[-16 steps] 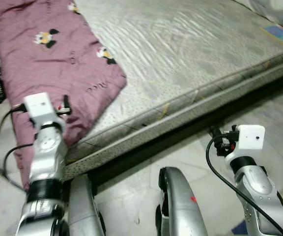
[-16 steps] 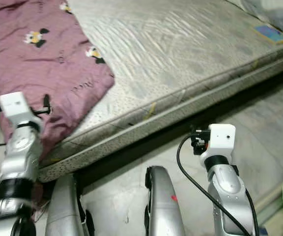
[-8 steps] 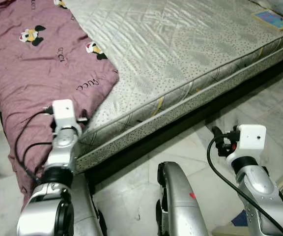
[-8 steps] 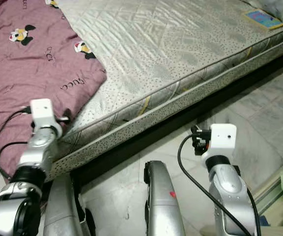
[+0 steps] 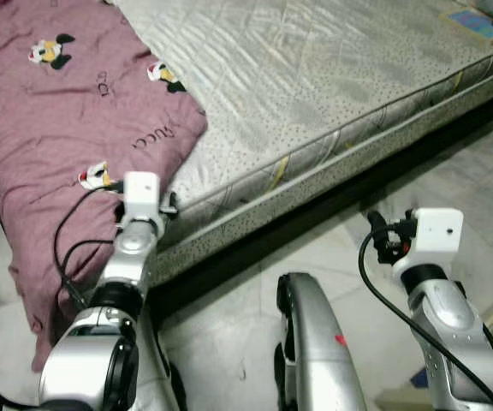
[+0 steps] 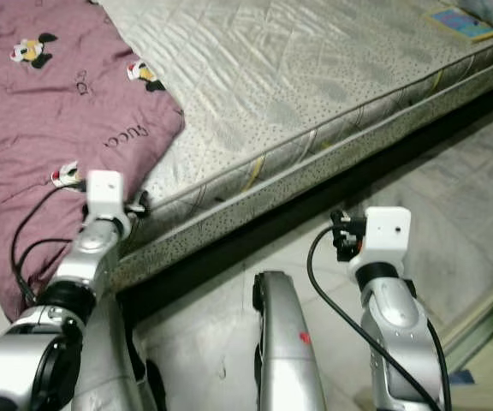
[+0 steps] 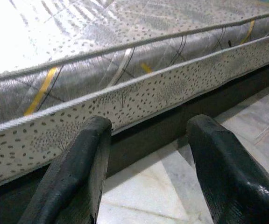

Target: Clean up the room

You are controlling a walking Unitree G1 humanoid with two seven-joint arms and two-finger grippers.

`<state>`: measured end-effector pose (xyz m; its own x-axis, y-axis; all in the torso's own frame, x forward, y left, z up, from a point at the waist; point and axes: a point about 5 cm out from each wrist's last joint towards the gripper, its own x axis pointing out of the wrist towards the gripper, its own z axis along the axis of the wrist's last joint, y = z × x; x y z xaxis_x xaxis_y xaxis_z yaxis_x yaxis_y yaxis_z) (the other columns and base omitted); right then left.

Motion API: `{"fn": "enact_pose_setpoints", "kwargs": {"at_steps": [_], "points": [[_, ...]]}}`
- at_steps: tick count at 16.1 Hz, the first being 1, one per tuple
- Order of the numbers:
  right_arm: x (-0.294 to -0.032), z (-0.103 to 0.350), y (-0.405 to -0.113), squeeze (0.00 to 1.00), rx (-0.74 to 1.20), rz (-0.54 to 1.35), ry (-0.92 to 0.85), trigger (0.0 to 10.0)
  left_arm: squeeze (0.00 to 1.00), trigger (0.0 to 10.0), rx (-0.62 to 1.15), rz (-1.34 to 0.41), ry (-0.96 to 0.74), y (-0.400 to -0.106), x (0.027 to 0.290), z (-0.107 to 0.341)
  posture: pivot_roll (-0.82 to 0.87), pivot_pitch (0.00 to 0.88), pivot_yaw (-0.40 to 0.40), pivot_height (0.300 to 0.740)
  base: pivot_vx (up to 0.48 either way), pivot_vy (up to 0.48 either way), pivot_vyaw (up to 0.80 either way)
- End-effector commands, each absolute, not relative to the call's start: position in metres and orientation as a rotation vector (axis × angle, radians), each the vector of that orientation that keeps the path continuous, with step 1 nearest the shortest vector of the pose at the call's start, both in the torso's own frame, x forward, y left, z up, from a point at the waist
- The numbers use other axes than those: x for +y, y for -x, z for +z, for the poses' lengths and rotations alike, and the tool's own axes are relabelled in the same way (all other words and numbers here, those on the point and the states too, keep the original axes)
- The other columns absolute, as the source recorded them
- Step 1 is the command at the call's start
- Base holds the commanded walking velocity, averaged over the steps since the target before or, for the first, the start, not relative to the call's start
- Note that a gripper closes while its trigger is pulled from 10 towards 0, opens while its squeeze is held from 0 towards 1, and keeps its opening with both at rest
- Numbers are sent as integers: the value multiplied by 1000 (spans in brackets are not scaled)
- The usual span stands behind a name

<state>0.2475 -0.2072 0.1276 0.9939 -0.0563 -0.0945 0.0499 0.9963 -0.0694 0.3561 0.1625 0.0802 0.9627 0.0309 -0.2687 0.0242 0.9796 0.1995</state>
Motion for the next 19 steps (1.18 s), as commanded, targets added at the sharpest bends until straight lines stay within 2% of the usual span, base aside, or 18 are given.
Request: {"fn": "enact_pose_setpoints", "kwargs": {"at_steps": [1,3,6,9,10,12,13,17,19], "points": [[-209,126,-248,0,104,-55,69,10000,0,10000,289,-114,-282,-352,149,73,-230,140,12,467,0,0,0],[-208,126,-248,0,104,-56,70,10000,0,10000,270,-239,-404,-349,135,70,-229,139,13,467,0,0,0],[-209,125,-249,0,103,-59,71,10000,0,10000,180,-528,-641,-334,105,66,-228,135,12,467,0,0,0],[-209,124,-249,0,103,-64,70,10000,0,10000,75,-681,-737,-321,92,68,-230,134,16,467,0,0,0],[-209,124,-249,0,103,-65,70,10000,0,10000,44,-684,-732,-320,90,72,-230,134,16,467,0,0,0],[-209,123,-247,0,105,-68,69,10000,0,10000,-108,-574,-666,-325,92,94,-227,138,18,467,0,0,0],[-209,123,-245,0,106,-69,70,10000,0,10000,-212,-441,-592,-333,101,115,-227,147,18,467,0,0,0],[-214,126,-228,0,111,-92,81,10000,0,10000,-255,-129,-391,-354,136,149,-247,193,17,467,0,0,0],[-217,128,-216,0,126,-99,91,10000,0,10000,-176,-38,-340,-366,150,150,-260,212,14,467,0,0,0]]}}
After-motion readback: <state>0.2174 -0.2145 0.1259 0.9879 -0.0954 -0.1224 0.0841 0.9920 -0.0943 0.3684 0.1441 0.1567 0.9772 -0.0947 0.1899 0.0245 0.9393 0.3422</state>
